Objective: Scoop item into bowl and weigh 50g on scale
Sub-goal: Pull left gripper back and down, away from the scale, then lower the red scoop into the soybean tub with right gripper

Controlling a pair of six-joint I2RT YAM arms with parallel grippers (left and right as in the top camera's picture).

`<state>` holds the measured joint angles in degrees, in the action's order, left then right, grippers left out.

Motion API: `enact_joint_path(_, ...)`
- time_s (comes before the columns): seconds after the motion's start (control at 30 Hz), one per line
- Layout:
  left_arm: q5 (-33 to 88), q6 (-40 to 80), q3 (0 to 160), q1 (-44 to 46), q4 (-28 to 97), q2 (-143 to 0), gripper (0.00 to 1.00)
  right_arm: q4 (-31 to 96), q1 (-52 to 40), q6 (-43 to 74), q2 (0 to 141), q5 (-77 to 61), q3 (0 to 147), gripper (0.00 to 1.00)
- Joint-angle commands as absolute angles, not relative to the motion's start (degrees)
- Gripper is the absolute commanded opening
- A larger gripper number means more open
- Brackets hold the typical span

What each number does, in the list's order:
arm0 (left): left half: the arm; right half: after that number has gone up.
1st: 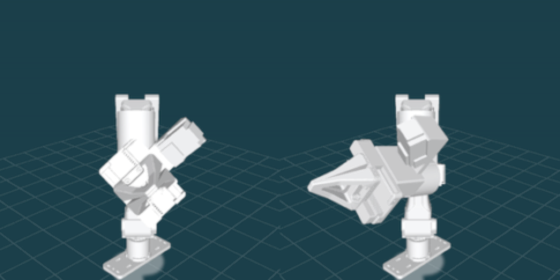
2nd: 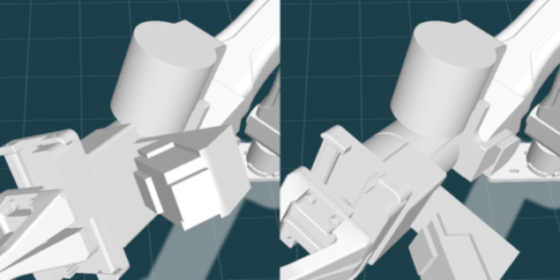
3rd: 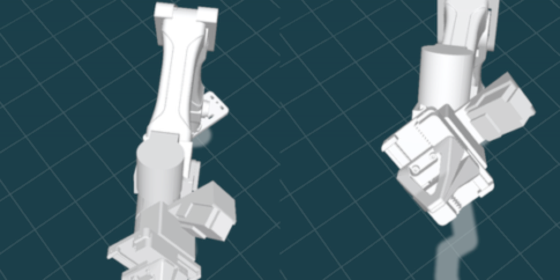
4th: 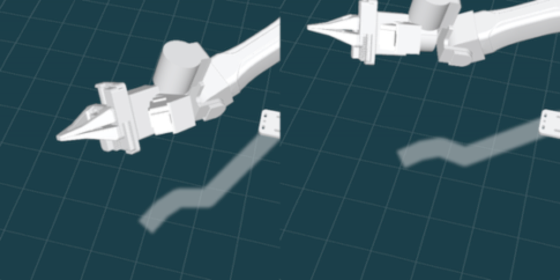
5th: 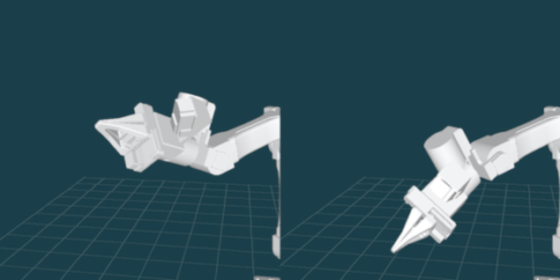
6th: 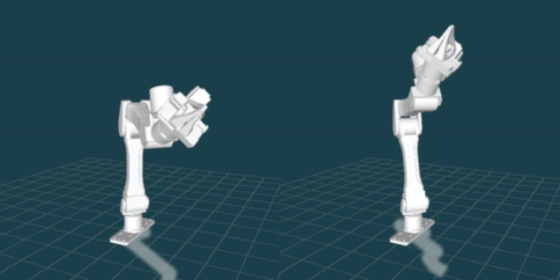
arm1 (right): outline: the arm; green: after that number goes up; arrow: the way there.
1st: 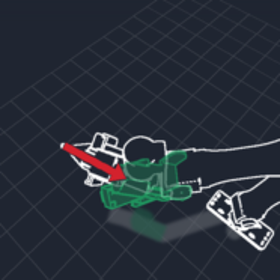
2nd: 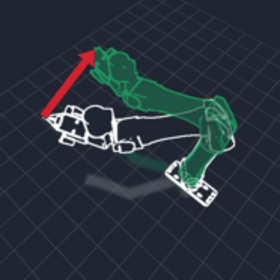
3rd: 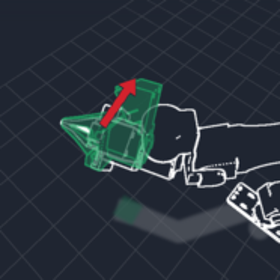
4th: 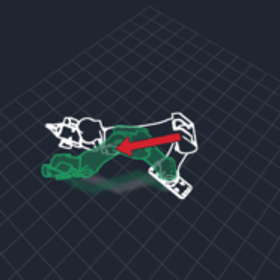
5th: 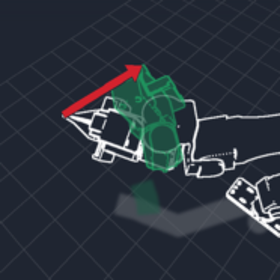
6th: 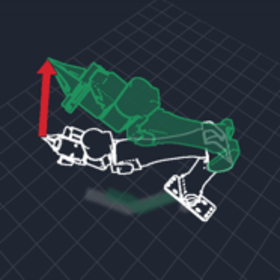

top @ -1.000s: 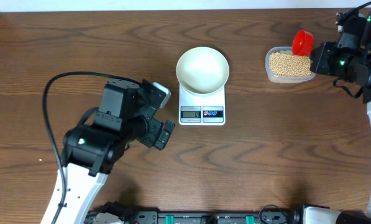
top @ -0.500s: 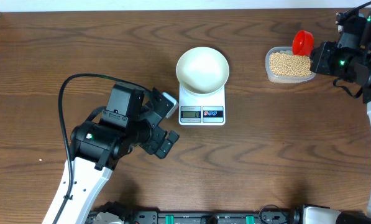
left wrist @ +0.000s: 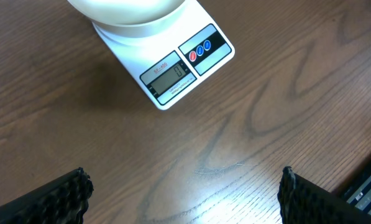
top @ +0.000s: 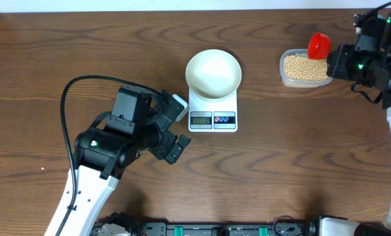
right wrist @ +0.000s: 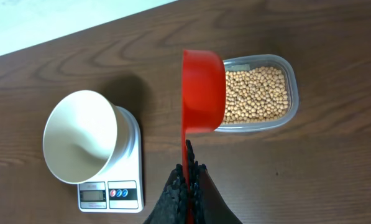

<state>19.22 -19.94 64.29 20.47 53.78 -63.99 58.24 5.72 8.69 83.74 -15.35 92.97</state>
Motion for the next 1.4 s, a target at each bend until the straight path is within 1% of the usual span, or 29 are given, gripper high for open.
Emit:
enact_joint_path(0.0,19.92,-20.71,63.81,20.67,53.87,-64.29,0.98,58.59,5.96,8.01,83.59,-14.87,94.35,0.01)
enact_joint_path(0.27,19.66,-20.73,63.81,20.67,53.87,-64.29,0.98,58.78,5.96,7.6,83.59,-14.9,94.35,0.01)
enact_joint_path(0.47,16.36,-18.72,63.81,20.67,53.6,-64.29,0.98,58.78,5.96,7.6,83.59,-14.9,94.35,0.01)
enact_joint_path(1.37,16.4,-18.76,63.81,20.67,53.67,-64.29,0.98,59.02,5.96,7.44,83.59,-14.9,94.35,0.01)
